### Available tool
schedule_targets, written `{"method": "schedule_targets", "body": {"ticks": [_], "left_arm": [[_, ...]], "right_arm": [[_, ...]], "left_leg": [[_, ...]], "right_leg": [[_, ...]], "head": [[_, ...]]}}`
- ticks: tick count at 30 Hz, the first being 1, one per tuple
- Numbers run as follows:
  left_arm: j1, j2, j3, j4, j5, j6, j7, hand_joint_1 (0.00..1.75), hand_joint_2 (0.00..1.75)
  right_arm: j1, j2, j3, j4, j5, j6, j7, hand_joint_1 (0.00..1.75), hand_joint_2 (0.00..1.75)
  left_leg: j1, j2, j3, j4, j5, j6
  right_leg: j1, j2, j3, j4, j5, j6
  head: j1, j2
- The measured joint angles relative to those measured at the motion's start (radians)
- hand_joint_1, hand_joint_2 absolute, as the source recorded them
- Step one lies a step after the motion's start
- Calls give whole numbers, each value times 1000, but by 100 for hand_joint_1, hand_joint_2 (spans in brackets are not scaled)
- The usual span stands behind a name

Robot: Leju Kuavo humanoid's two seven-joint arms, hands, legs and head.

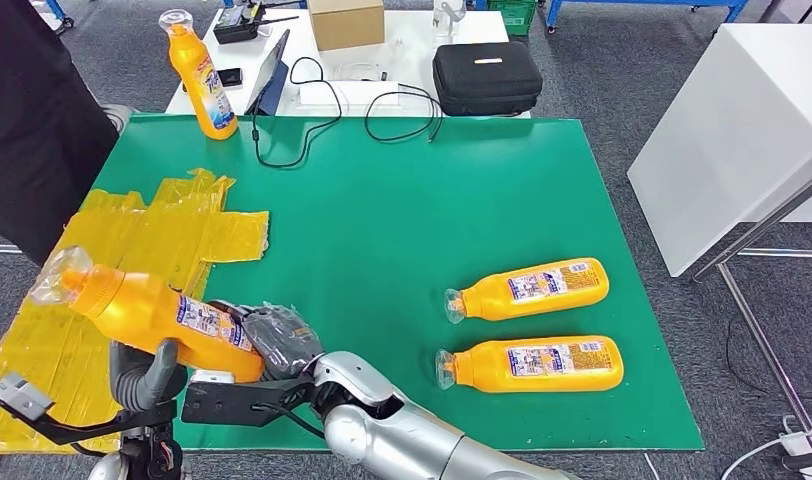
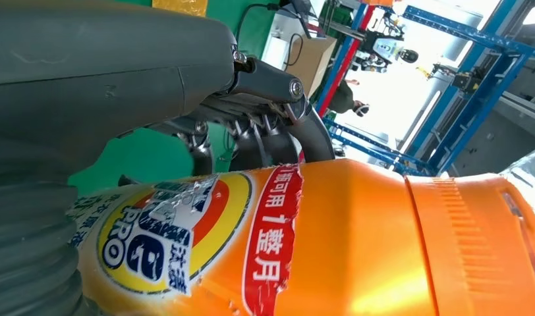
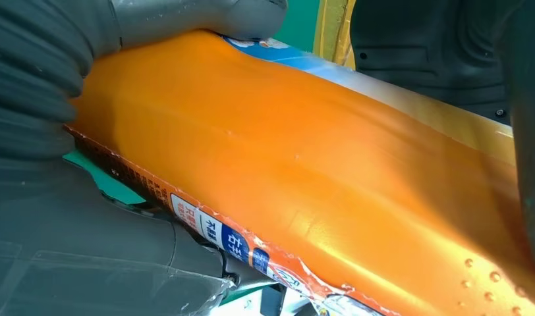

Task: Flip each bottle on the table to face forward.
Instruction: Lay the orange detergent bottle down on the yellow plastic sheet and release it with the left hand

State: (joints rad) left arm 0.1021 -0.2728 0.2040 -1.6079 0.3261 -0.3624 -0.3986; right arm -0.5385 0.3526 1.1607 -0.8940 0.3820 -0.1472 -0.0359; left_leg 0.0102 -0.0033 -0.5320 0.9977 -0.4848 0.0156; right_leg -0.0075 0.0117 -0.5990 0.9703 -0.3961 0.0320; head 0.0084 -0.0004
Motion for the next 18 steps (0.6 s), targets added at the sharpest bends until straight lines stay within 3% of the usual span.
{"method": "schedule_targets", "body": {"ticks": [18], "left_arm": [[-3, 0, 10, 1, -13, -3, -3, 175, 175]], "right_arm": [[-5, 0, 8, 17, -11, -1, -3, 175, 175]], "left_leg": [[0, 0, 0, 0, 0, 0]], "right_leg": [[0, 0, 0, 0, 0, 0]], "head": [[0, 0]]}}
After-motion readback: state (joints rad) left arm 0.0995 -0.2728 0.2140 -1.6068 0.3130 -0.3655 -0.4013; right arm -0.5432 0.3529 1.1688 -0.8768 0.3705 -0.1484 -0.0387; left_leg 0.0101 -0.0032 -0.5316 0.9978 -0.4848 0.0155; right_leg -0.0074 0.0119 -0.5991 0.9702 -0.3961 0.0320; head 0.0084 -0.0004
